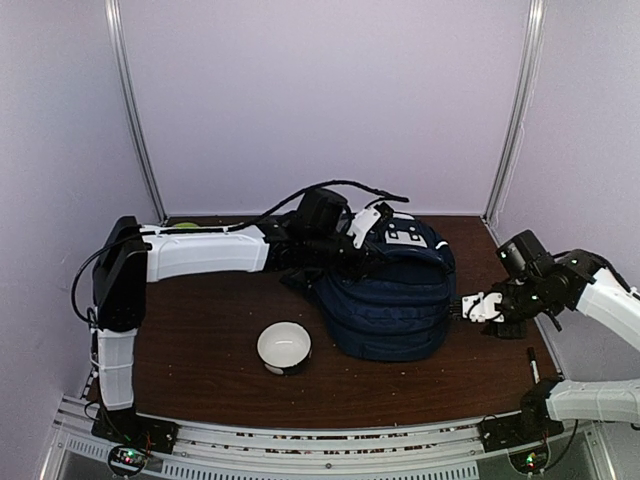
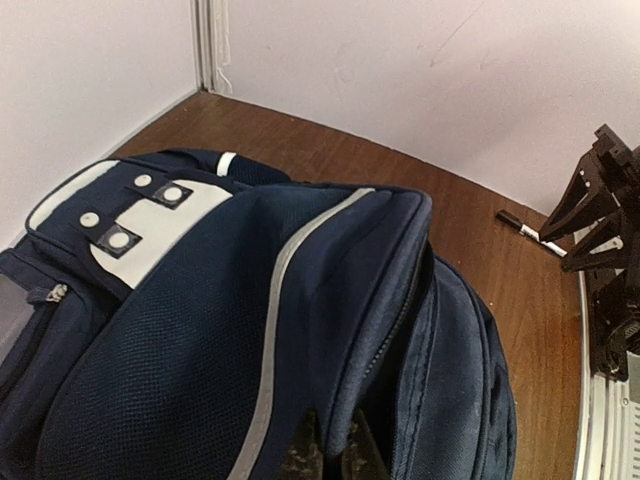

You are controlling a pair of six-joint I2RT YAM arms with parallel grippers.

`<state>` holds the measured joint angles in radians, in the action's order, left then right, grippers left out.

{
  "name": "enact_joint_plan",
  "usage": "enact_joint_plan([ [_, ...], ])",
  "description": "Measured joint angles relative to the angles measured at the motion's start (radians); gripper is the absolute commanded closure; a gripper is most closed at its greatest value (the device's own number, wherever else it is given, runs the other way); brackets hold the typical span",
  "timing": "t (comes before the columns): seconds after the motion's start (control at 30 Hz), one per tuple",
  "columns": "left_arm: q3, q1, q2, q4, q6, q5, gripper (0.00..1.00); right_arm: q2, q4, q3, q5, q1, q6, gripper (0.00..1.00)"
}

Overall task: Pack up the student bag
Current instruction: Pick up the pen from the corner of the board.

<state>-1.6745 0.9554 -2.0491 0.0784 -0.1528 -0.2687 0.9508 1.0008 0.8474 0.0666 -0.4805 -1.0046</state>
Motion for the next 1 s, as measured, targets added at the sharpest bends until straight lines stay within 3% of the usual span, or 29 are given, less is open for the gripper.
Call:
enact_joint_plan([
  [0.33,0.012,0.0,-0.057,-0.003,-0.006,-0.056,1.0,-0.027,0.217,-0.143,-0.023,0.248,-0.11,0.62],
  [0.73,-0.021,0.001,-0.083,0.012,-0.006,-0.053,1.0,0.205,0.178,-0.115,-0.024,0.69,0.093,0.56],
  [1.0,-0.055,0.002,-0.098,0.072,-0.006,-0.046,1.0,0.236,0.155,-0.113,-0.089,0.747,0.193,0.54],
])
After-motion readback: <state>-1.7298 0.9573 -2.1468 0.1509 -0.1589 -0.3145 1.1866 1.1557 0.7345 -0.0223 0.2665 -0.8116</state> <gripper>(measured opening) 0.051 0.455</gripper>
